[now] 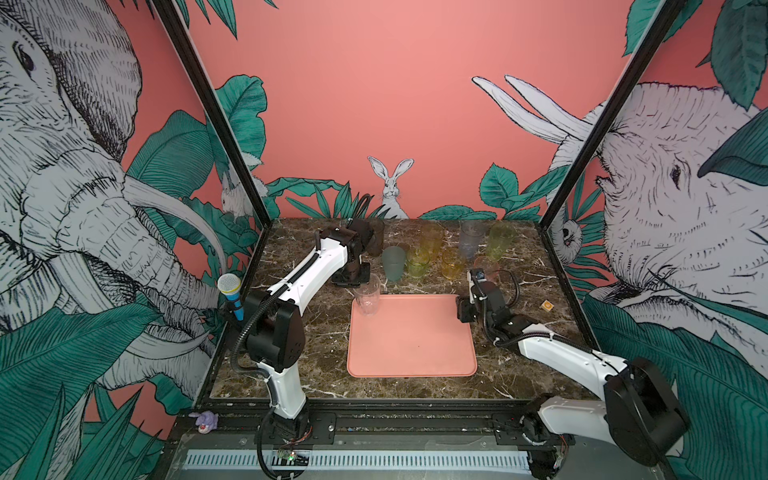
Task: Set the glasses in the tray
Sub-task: 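Lower the clear cup onto the tray's far edge and open the left gripper, then move the left gripper over the grey-tinted glass near the far wall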
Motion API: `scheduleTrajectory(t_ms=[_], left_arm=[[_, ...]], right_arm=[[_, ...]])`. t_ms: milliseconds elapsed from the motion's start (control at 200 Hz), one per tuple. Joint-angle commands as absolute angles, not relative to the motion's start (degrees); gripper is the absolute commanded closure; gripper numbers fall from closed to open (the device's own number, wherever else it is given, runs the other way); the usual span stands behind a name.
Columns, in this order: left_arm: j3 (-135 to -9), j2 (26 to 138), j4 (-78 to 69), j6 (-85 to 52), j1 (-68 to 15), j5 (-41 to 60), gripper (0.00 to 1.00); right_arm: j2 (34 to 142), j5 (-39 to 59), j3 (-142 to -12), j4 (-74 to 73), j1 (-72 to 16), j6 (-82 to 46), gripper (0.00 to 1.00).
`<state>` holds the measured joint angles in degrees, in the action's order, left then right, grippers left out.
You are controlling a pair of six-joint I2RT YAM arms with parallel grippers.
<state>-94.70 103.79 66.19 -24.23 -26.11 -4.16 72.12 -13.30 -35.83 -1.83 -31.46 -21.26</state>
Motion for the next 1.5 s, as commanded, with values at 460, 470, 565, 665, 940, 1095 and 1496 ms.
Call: scheduleTrajectory(t_ms=[460,470,565,665,940,1095,1496], left_arm=[[-93.9,105.5,66.0,-25.3,-26.1,-5.4,0.77],[-93.9,105.4,66.0,-25.3,-26.1,-5.4,0.76],[-94.1,104.9,66.3,-25.3,-26.1,-5.6,0.68],[-94.7,104.4,66.5,-25.1,-26.1,-5.5,0.61],[-98.5,103.1,68.9,-24.3,-26.1,-5.7,0.50],[-102.5,103.1,70.5,-23.7,-26.0,-6.1,0.48],[-113.0,104.2,66.4,-24.4,-19.0,-0.7,0.45]], right_arm=[[72.5,-13.8,-37.2,-2.3,-31.3,-21.5,0.39],[72.5,-13.8,-37.2,-2.2,-31.3,-21.5,0.39],[72.6,-13.7,-37.2,-2.2,-31.3,-21.4,0.39],[72.6,-13.5,-37.3,-2.2,-31.3,-21.4,0.39],[72.6,-13.4,-37.3,-2.1,-31.3,-21.4,0.38],[72.3,-13.2,-37.1,-2.3,-31.3,-21.4,0.37],[71.4,-13.0,-36.5,-2.9,-31.3,-21.4,0.35]])
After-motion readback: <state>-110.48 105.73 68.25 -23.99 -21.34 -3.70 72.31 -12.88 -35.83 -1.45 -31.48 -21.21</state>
